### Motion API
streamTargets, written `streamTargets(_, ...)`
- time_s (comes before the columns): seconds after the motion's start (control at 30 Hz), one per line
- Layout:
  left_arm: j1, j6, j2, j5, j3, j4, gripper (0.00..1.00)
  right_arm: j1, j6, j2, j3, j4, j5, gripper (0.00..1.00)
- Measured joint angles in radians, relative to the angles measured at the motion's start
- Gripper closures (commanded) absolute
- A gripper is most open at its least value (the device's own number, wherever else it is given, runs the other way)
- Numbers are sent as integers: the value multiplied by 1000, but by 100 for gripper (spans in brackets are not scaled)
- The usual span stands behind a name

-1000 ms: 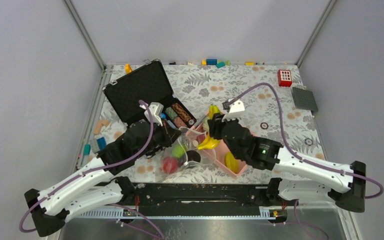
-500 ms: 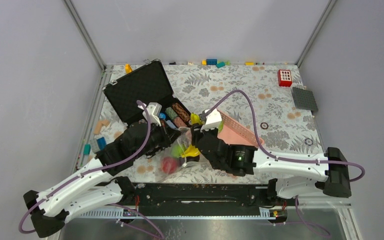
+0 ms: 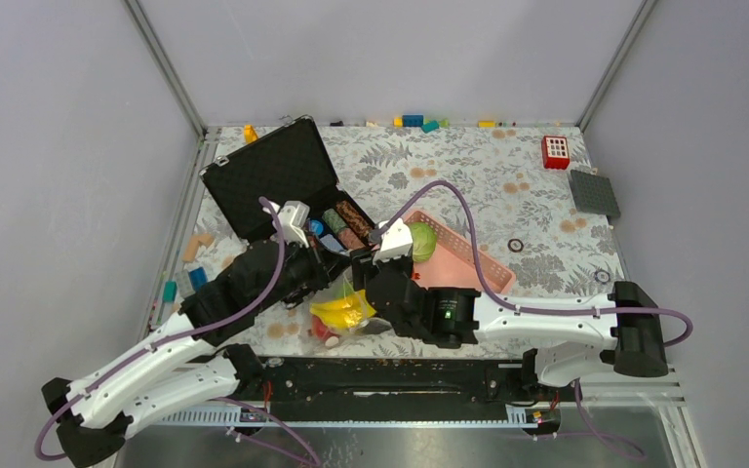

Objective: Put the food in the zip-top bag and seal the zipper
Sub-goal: Place the fake fruit in the zipper food storage bag, then pick up the fake fruit from the bin.

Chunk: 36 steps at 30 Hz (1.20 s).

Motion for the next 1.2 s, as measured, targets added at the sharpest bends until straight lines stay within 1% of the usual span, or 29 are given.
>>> streamTargets(0.07, 0, -5, -11, 0, 0, 0, 100, 0, 1, 0, 0, 0, 4, 27)
streamTargets(0.17, 0, -10, -30, -2, -1, -3, 100, 2, 0, -5, -16, 24, -2, 15)
streamTargets(0.27, 0, -11, -43, -5, -2, -8, 100, 2, -1, -47, -82, 74, -24, 1)
streamTargets(0.4, 0, -11, -55, -15, -2, -15, 100, 2, -7, -121, -130, 87, -65, 0)
streamTargets(0.53, 0, -10, -82, -52, -2, -46, 100, -37, 21, -225, -137, 26, -134, 0)
streamTargets(0.67, 0, -7, -111, -96, -2, -76, 100, -192, 129, -384, -209, -79, -250, 0)
streamTargets(0.77, 0, -2, -121, -110, -2, -92, 100, -315, 215, -455, -257, -221, -330, 0)
streamTargets(0.83, 0, 2, -120, -110, -2, -92, 100, -350, 259, -463, -274, -317, -373, 0)
streamTargets(0.93, 0, 11, -111, -108, -2, -90, 100, -369, 311, -455, -290, -439, -447, 0)
streamTargets(1.0, 0, 14, -100, -106, -2, -85, 100, -400, 344, -430, -293, -524, -519, 0)
streamTargets(1.13, 0, 17, -88, -100, -2, -80, 100, -480, 369, -314, -292, -622, -648, 1)
streamTargets(1.2, 0, 17, -87, -97, -2, -78, 100, -497, 369, -244, -286, -652, -695, 0)
